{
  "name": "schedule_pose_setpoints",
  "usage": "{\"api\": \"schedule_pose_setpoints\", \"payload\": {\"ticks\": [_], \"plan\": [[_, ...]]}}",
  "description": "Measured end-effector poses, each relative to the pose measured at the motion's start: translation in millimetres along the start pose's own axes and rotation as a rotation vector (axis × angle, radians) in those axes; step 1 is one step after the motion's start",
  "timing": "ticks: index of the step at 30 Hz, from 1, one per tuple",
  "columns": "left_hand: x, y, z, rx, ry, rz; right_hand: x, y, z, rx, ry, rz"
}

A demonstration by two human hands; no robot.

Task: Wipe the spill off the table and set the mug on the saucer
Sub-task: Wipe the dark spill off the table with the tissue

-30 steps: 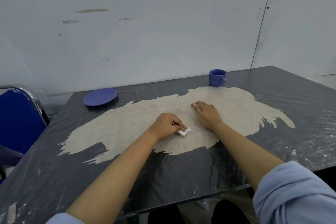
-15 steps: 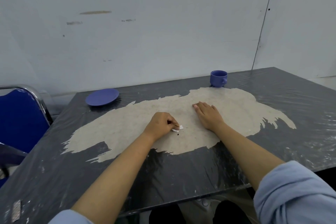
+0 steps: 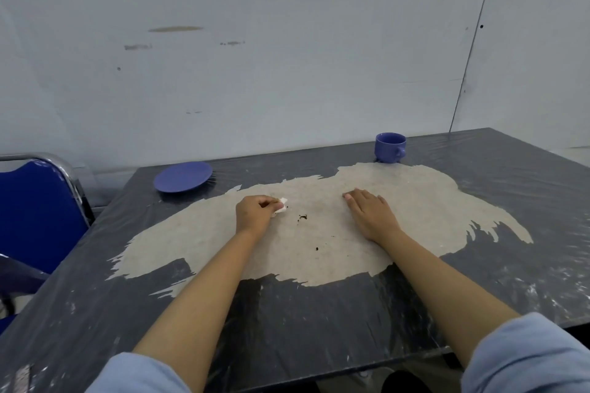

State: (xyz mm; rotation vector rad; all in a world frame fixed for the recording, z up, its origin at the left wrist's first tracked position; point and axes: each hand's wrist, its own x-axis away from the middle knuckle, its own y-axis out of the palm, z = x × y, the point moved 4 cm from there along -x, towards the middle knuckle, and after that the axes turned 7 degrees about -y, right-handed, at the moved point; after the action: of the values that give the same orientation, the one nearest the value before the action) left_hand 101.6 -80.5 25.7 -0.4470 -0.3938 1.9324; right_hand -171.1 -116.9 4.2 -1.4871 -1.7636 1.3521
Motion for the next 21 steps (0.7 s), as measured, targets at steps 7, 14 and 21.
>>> {"api": "schedule_pose_setpoints", "payload": {"ticks": [7,14,21], "plan": [[-17,9,7,-0.105,0.050,-0.042,-4,-1,0,0.006,-0.010,0.046],[-17,20,9,-0.222,0.135,-0.099,-3,-3,-4,0.027,-0.025,0.074],[-10,25,11,-0.198,0.128,-0.165,-2,-5,-6,0.028,-0.025,0.080]]}}
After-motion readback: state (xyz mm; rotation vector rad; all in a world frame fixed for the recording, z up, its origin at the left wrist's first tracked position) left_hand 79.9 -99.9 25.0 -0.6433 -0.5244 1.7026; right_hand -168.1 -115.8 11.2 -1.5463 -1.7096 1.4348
